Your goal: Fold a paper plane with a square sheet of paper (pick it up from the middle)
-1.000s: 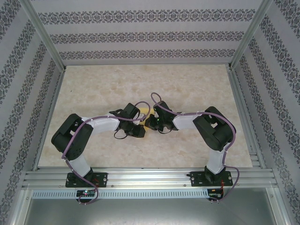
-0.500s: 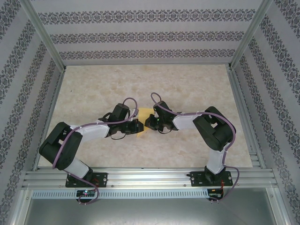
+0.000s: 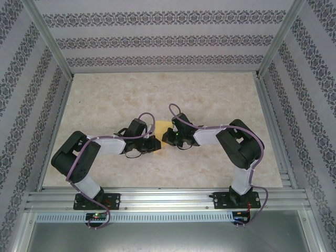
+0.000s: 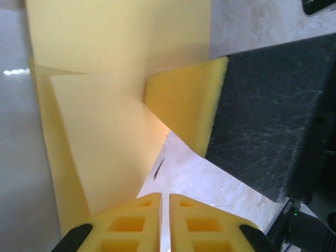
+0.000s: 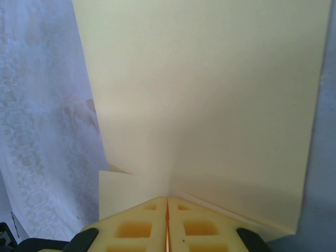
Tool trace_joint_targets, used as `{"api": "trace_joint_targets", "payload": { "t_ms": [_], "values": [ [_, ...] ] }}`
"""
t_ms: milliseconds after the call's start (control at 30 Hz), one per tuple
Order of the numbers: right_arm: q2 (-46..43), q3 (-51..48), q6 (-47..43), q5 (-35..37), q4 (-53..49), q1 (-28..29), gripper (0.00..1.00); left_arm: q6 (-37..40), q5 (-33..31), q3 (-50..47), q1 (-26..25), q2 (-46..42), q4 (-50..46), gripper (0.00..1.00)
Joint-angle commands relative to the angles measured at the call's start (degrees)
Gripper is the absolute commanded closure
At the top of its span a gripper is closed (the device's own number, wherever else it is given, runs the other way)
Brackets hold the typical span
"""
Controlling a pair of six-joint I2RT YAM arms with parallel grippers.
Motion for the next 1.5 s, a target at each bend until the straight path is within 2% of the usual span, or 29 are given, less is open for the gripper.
{"api": "trace_joint_targets", "payload": {
  "t_ms": [0, 500, 833, 933, 1067, 1300, 1467],
  "values": [
    [2.48, -0.97, -1.08, 3.24, -4.86, 0.18, 0.90, 1.72, -3.12, 1.46, -0.60, 0.60, -1.77, 0.88],
    [2.81, -0.68, -1.10, 3.16, -5.24, 0.17, 0.90, 5.96, -8.79, 1.68, -0.61, 0.60, -8.25, 0.89],
    [2.97, -0.55, -0.66, 3.42, -5.24, 0.16, 0.91, 6.27, -3.58, 4.30, -1.00, -7.65, -11.18, 0.83],
    [3.02, -0.47, -0.60, 3.50, -5.28, 0.13, 0.91, 5.53, -0.68, 5.03, -2.13, -6.65, -10.91, 0.82],
    [3.06, -0.38, -0.41, 3.59, -5.29, 0.22, 0.91, 4.97, -0.20, 6.47, -4.21, -2.93, -10.94, 0.82],
    [2.93, -0.20, -0.50, 3.58, -5.55, 0.22, 0.91, 4.68, -6.44, 6.58, -4.96, 0.08, -12.75, 0.84],
    [3.02, -0.11, -0.49, 3.59, -5.68, 0.13, 0.91, 5.03, -5.94, 4.84, -4.91, -1.98, -12.44, 0.87]
  ]
}}
